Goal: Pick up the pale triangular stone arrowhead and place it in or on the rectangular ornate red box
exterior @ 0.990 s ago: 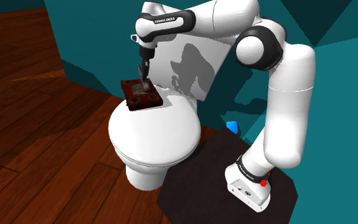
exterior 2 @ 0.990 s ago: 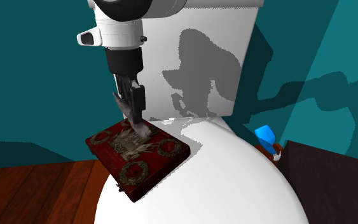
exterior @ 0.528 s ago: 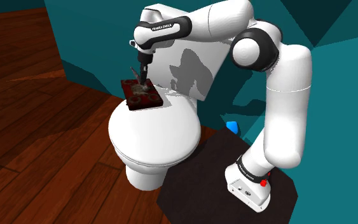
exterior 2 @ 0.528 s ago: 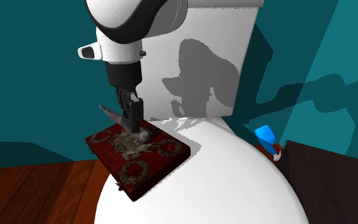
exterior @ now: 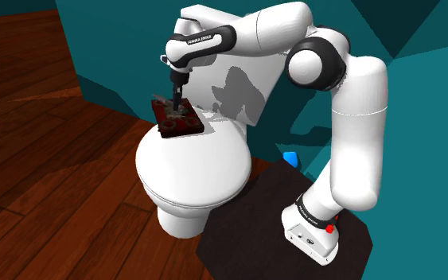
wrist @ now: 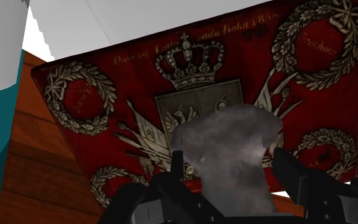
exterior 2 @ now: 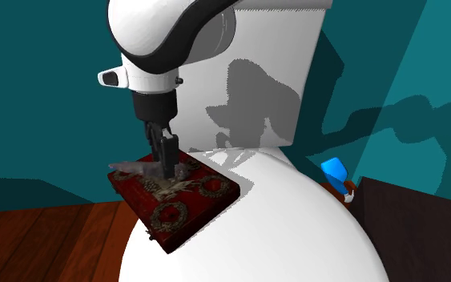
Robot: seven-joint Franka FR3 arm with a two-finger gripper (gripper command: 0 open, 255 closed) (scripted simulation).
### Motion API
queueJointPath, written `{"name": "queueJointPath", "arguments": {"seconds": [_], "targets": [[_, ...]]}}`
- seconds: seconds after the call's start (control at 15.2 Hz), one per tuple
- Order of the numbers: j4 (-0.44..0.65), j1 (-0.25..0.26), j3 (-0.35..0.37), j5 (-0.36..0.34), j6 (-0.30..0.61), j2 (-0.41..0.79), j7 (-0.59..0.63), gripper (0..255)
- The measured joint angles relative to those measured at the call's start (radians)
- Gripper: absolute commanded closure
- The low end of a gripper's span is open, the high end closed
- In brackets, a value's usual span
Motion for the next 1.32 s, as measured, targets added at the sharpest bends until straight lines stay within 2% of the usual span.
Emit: {"name": "queueJointPath", "arguments": {"seconds": [0.13,0.2,0.59,0.92,1.32], "targets": [[0.007,0.004,-0.001,-0.006,-0.006,0.007,0.000,255],[0.009,0.005,-0.003,-0.008,-0.010,0.007,0.001,0],[0.004,-0.003,-0.013,-0.019,-0.017,0.017,0.000,0],[0.056,-0.006,-0.019,-0.029,-0.103,-0.017,0.007,0],[0.056,-0.006,-0.021,-0.031,-0.114,-0.027,0.007,0]]}}
